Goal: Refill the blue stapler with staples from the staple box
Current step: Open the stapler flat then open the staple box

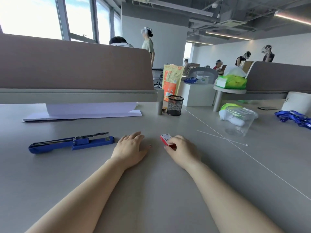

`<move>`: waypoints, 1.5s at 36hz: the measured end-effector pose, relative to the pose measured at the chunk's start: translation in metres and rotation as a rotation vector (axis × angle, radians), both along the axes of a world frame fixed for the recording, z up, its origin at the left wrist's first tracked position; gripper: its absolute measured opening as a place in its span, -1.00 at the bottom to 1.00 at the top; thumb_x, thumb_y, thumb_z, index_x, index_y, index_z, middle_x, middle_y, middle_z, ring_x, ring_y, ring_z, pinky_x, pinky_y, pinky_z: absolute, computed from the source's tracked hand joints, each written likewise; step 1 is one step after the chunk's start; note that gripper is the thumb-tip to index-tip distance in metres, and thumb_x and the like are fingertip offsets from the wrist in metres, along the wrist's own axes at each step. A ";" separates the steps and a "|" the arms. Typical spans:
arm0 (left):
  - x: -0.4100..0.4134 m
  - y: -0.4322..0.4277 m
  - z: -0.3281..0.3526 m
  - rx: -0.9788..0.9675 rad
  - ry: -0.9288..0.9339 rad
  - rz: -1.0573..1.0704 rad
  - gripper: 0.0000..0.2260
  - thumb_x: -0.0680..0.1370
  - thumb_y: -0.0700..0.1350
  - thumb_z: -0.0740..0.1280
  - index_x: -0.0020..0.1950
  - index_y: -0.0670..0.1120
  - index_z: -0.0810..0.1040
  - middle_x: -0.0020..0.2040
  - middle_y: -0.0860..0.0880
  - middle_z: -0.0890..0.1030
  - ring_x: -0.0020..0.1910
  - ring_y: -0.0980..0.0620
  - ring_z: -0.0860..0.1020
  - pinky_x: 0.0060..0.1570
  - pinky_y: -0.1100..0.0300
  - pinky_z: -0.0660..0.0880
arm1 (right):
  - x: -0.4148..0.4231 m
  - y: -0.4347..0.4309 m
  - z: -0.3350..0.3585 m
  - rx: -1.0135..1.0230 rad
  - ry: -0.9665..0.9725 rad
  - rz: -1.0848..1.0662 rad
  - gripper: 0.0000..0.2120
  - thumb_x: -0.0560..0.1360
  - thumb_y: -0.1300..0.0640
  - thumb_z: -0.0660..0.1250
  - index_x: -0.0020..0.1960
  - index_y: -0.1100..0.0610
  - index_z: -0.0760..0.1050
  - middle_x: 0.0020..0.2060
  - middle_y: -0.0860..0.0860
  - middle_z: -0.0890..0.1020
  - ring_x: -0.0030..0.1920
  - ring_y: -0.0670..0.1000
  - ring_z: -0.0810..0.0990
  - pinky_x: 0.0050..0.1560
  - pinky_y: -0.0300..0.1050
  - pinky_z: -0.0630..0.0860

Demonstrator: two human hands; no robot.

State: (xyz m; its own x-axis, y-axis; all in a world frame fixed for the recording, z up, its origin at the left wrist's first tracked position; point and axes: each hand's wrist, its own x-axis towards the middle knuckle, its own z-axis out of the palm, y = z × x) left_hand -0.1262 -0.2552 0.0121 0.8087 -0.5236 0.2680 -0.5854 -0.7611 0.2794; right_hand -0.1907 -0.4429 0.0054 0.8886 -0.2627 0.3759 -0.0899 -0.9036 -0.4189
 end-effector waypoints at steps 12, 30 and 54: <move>-0.004 -0.011 -0.004 -0.018 0.048 -0.079 -0.40 0.49 0.25 0.16 0.46 0.02 0.14 0.49 0.00 0.26 0.45 0.00 0.22 0.46 0.06 0.09 | 0.005 -0.008 -0.002 0.257 -0.062 0.084 -0.78 0.32 0.19 0.41 -0.04 0.11 0.54 0.01 0.07 0.54 0.03 0.09 0.58 0.12 0.01 0.51; -0.003 -0.011 -0.006 -0.029 0.009 -0.131 -0.46 0.48 0.22 0.20 0.41 0.07 0.22 0.40 0.00 0.38 0.36 -0.03 0.34 0.42 0.02 0.15 | 0.009 -0.005 -0.004 0.320 -0.062 0.202 -0.61 0.32 0.24 0.43 0.12 0.11 0.47 0.11 0.05 0.58 0.06 -0.02 0.57 0.19 -0.11 0.48; -0.001 -0.010 -0.009 0.035 -0.043 -0.137 -0.52 0.49 0.27 0.11 0.39 0.20 0.23 0.44 0.04 0.29 0.43 -0.02 0.20 0.45 -0.05 0.06 | 0.000 -0.016 0.003 0.331 0.033 0.143 -0.58 0.30 0.09 0.50 0.12 0.03 0.48 0.07 -0.01 0.62 0.10 -0.02 0.56 0.15 -0.07 0.45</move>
